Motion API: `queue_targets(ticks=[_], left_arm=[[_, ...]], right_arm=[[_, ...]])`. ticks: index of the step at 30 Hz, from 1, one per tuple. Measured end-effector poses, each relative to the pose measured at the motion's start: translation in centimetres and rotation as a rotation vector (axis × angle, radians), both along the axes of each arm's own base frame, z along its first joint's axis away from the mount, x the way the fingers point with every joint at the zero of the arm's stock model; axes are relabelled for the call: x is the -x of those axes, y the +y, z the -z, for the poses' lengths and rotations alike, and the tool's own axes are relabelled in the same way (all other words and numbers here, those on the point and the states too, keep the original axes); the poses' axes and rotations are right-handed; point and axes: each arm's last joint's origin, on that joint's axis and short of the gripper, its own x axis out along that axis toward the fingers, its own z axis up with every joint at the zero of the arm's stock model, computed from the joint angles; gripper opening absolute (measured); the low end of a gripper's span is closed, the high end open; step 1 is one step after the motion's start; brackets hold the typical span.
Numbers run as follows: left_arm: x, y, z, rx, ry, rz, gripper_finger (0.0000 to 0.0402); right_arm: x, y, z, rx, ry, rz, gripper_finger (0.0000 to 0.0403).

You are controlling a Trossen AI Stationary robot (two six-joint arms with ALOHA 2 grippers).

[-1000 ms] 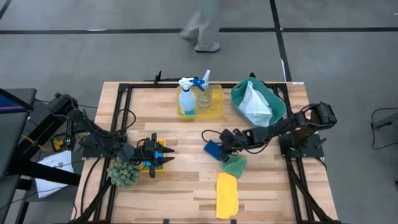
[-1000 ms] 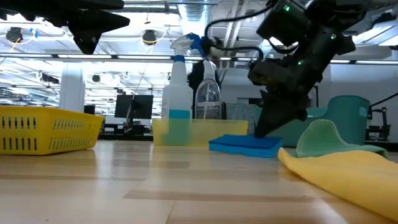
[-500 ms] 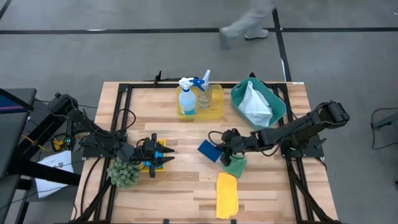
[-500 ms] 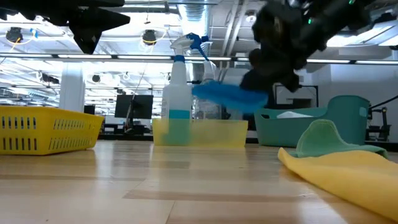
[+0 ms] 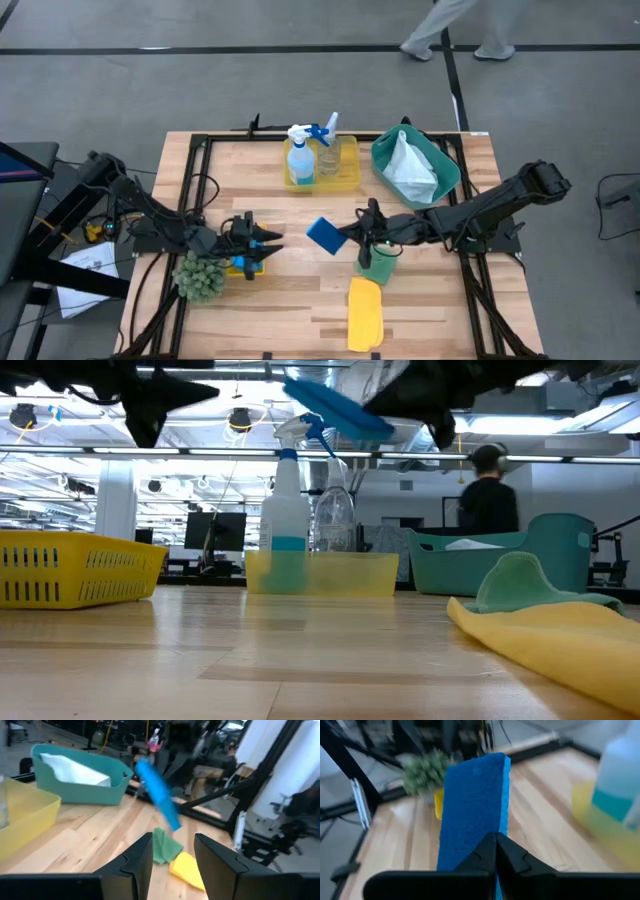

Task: Pick & Place Kitchen Items
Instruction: Put the blue sponge into the bottom yellow bin

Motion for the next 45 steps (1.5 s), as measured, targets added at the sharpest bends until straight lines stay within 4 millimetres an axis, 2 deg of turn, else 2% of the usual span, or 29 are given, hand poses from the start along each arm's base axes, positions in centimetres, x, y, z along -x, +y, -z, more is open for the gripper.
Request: queue_targets(ticks=[6, 10, 19, 26, 30, 35, 38, 45], left_arm=[[-1.5, -0.3, 1.2, -0.127, -0.002, -0.005, 0.0141], [-2.3, -0.8, 1.6, -0.188, -0.061, -0.008, 0.0152], [-3.8, -0.5, 2.3, -0.209, -0.169, 0.053, 0.0178], [-3.8, -0.7, 2.3, -0.245, -0.198, 0.055, 0.0164], [-3.7, -0.9, 1.7, -0.230, -0.276, 0.133, 0.0150], [-3.2, -1.5, 0.8, -0.208, -0.394, 0.259, 0.0138], [-3.2, -1.7, 0.6, -0.155, -0.422, 0.340, 0.0137], [-4.1, -1.0, -0.5, 0.171, -0.471, 0.407, 0.0155]], right_arm=[[-0.6, 0.4, -0.9, 0.001, -0.123, -0.050, 0.0000], [-0.6, 0.4, -1.1, -0.003, -0.139, -0.044, 0.0000], [-0.7, 0.7, -1.8, -0.034, -0.217, -0.085, 0.0000], [-0.7, 1.4, -3.6, -0.120, -0.394, -0.313, 0.0000], [-0.7, 1.5, -3.9, -0.115, -0.419, -0.356, 0.0000], [-1.4, 1.7, -3.0, -0.064, -0.425, -0.371, 0.0000], [-2.0, 1.6, -3.0, 0.001, -0.490, -0.386, 0.0000], [-2.9, 2.0, -1.7, 0.383, -0.553, -0.402, 0.0000]])
